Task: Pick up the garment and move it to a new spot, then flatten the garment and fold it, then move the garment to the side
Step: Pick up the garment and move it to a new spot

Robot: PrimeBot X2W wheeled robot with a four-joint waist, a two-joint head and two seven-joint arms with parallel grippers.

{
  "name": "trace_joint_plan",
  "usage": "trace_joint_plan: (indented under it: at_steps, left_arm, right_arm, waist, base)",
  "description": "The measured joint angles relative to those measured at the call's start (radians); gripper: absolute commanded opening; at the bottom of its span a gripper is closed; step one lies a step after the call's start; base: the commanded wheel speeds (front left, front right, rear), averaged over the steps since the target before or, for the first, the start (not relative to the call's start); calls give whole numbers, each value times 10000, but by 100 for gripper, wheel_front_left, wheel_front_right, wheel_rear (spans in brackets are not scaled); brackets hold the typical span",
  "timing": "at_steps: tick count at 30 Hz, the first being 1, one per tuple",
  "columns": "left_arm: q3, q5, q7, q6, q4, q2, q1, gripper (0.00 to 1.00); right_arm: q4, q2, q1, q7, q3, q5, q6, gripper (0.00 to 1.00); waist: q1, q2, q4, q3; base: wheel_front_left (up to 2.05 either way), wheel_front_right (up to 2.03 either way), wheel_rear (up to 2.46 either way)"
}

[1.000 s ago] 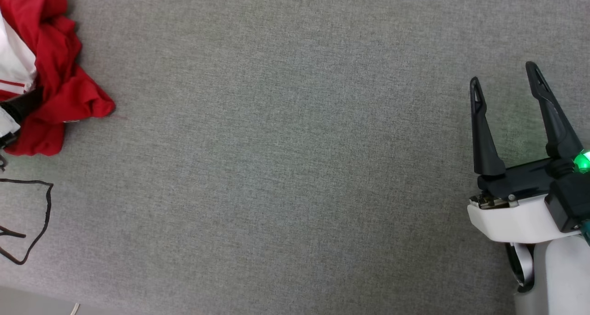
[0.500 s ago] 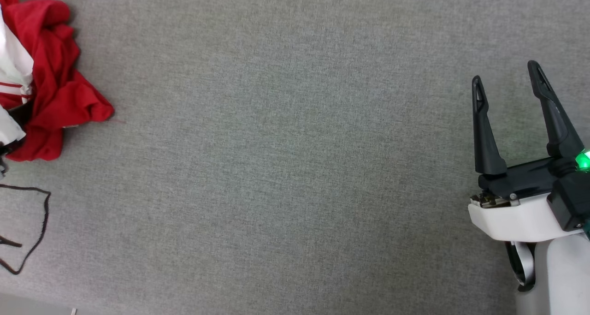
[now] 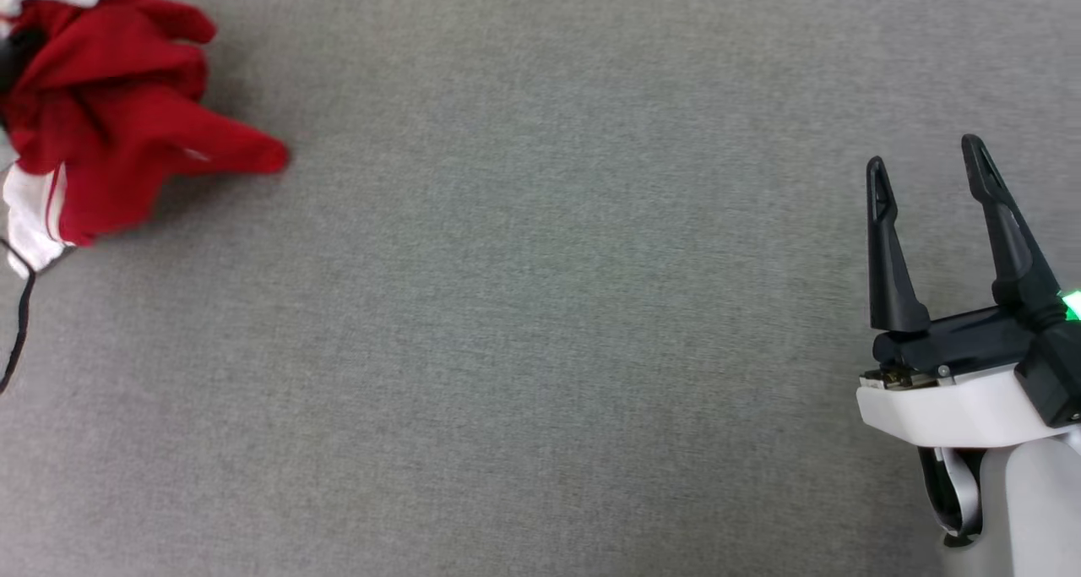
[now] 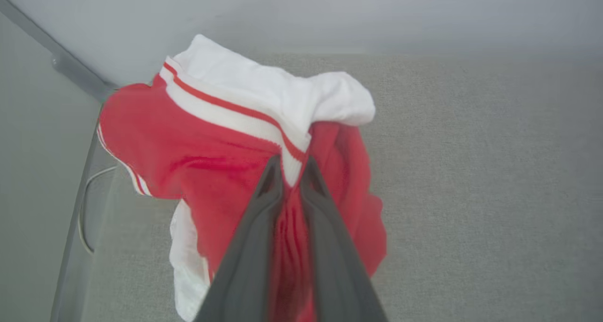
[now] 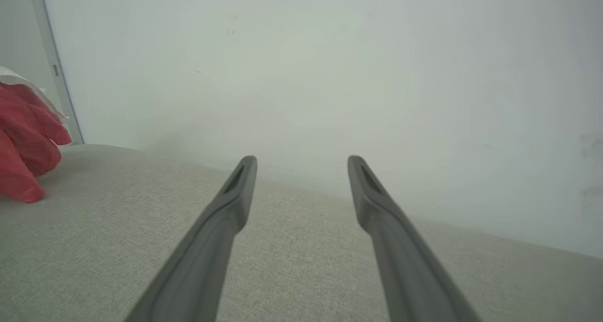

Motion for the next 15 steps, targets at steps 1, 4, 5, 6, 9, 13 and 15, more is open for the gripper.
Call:
trace_joint_plan:
  at_steps: [1, 4, 5, 6, 9, 13, 15]
  left_arm:
    - [-211, 36, -27, 0, -253, 46, -101, 0]
    - [-729, 188, -96, 0, -1051, 69, -362, 0]
    - [-903, 282, -98, 0, -1317, 61, -442, 0]
    - [-1035, 384, -92, 0, -1592, 21, -500, 0]
    - [-1423, 560, -46, 0, -2337, -111, -586, 0]
    - [-1964, 890, 54, 0, -3147, -520, -774, 0]
    - [-2261, 1030, 82, 0, -3457, -807, -827, 0]
  right_arm:
    - [10, 0, 15, 0, -13, 65, 0, 100]
    - [29, -2, 44, 0, -31, 222, 0, 100]
    - [31, -2, 63, 0, -31, 261, 0, 100]
    - [38, -2, 99, 0, -50, 326, 0, 100]
    - [50, -4, 123, 0, -69, 539, 0, 100]
    - [58, -6, 128, 0, -84, 769, 0, 100]
    - [58, -4, 132, 0, -115, 855, 0, 100]
  waist:
    - [0, 0, -79, -66]
    - [0, 0, -342, -238]
    - [0, 0, -439, -287]
    - [0, 0, -542, -336]
    - [0, 0, -887, -449]
    - [0, 0, -1439, -538]
    - [0, 0, -1737, -565]
  base:
    - [0, 0, 0]
    - [0, 0, 0]
    - [0, 0, 0]
    - [0, 0, 0]
    - [0, 0, 0]
    - [0, 0, 0]
    - [0, 0, 0]
